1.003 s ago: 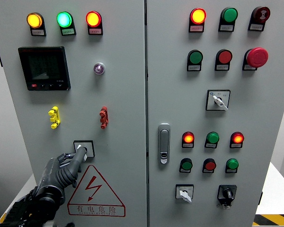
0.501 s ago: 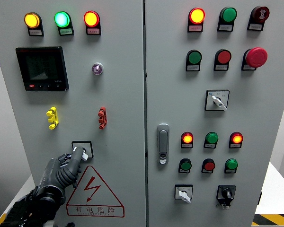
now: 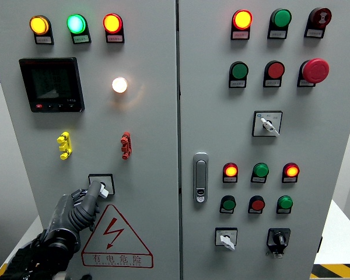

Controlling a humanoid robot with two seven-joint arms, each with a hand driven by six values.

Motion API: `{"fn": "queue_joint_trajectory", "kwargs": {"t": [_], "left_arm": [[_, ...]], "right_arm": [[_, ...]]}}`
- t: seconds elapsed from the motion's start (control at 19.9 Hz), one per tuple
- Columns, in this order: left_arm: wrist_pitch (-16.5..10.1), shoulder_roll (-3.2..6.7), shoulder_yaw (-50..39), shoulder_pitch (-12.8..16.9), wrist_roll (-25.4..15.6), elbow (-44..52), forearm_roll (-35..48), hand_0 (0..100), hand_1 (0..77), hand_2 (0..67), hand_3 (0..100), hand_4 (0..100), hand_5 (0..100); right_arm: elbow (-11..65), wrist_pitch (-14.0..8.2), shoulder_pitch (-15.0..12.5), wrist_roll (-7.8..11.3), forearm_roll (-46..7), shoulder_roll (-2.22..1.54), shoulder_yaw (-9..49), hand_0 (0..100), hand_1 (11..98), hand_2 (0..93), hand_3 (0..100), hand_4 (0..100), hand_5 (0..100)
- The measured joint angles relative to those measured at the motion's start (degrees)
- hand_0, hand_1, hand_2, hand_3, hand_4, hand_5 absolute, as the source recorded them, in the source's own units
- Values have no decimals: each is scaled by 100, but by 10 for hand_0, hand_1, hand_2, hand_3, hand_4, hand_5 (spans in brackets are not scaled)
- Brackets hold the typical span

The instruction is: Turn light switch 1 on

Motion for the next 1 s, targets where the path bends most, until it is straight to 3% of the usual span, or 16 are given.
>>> {"fn": "queue_joint_trajectory", "kwargs": {"t": [0.1, 0.2, 0.3, 0.45, 1.0], "left_arm": [[-6, 0, 3, 8, -2, -3, -1, 505, 355, 460, 923, 1000, 998], [-8, 0, 4, 9, -2, -14, -4, 361, 409, 460, 919, 1000, 996], [-13, 0, 6, 10, -2, -19, -8, 155, 444, 461, 912, 1000, 993], [-23, 0, 16, 10, -2, -26, -14, 0, 454, 461, 908, 1000, 979], [-26, -9, 75, 104, -32, -61, -17, 0, 456, 458, 900, 1000, 965]], "right_arm": [[0, 0, 0, 0, 0, 0, 0, 0, 194, 0, 197, 194, 105], [0, 0, 1, 0, 0, -1, 0, 0, 194, 0, 197, 194, 105], [0, -1, 1, 0, 0, -1, 0, 0, 198, 0, 197, 194, 105], [0, -2, 0, 0, 0, 1, 0, 0, 197, 0, 197, 194, 105], [0, -3, 0, 0, 0, 1, -1, 0, 198, 0, 197, 194, 105]]}}
